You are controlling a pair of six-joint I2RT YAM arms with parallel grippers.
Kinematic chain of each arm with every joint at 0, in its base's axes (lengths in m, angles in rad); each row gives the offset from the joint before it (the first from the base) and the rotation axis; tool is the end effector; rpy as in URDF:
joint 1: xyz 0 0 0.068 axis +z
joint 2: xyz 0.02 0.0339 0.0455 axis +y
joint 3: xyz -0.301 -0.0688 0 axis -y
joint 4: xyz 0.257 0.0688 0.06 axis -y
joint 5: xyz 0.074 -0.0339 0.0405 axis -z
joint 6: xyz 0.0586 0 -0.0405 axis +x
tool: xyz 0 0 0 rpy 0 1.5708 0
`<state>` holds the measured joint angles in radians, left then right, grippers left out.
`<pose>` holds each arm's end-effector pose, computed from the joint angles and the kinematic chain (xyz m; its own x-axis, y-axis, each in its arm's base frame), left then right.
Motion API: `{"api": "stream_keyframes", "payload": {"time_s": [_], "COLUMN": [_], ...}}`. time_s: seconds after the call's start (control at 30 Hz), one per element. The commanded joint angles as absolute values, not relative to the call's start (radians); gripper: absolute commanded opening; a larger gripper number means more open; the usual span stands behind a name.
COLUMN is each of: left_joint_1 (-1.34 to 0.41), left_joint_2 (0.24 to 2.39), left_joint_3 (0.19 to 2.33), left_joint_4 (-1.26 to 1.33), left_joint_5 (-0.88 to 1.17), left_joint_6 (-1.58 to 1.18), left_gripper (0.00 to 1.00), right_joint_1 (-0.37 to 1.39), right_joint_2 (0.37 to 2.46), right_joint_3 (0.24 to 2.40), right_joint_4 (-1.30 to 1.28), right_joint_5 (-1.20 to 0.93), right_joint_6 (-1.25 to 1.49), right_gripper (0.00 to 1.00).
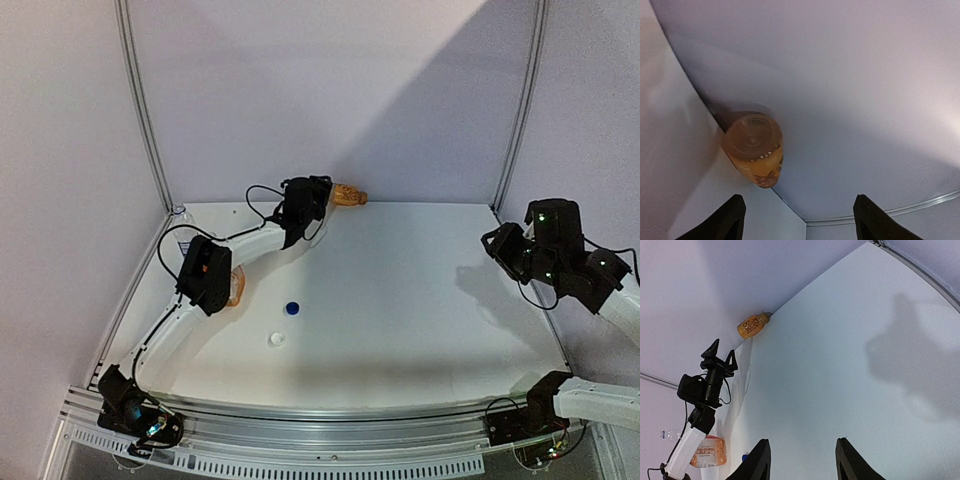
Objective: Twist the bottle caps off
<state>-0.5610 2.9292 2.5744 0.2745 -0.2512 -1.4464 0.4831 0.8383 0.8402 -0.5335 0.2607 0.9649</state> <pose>0.6059 -0.3635 0.1334 -0.3116 -0.9393 -0.1435 -0.0295 0.1605 -0.9866 0.1737 0.0740 0.3316 -0.4629 0.6541 -0.5983 0.2254 0.7396 0.6341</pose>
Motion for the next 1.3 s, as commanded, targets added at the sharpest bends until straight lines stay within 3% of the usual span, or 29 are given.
{"api": "stream_keyframes", "payload": {"time_s": [0.0, 0.47, 0.67, 0.9, 1.27], "left_joint_1": [-0.532, -0.515, -0.510, -0.509, -0.532], "left_joint_2": [2.985, 3.066, 3.055, 2.942, 2.566], "left_joint_3": [2.613, 2.661, 2.687, 2.640, 2.333], "left_joint_4": [0.363, 0.383, 0.296, 0.219, 0.179], "left_joint_5": [-0.278, -0.254, -0.247, -0.120, -0.047], "left_joint_6": [-1.467, -1.505, -1.492, -1.311, -1.003], "left_gripper": [0.77, 0.77, 0.72, 0.75, 0.75], "right_joint_1": [0.482, 0.483, 0.483, 0.482, 0.482], "right_joint_2": [0.825, 0.944, 0.970, 1.088, 1.274], "right_joint_3": [0.824, 0.875, 0.906, 1.026, 1.259], "right_joint_4": [-0.618, -0.615, -0.626, -0.680, -0.666], "right_joint_5": [0.311, 0.329, 0.336, 0.320, 0.292], "right_joint_6": [1.037, 1.028, 0.992, 0.867, 0.609], "right_gripper": [0.46, 0.47, 0.60, 0.70, 0.90]}}
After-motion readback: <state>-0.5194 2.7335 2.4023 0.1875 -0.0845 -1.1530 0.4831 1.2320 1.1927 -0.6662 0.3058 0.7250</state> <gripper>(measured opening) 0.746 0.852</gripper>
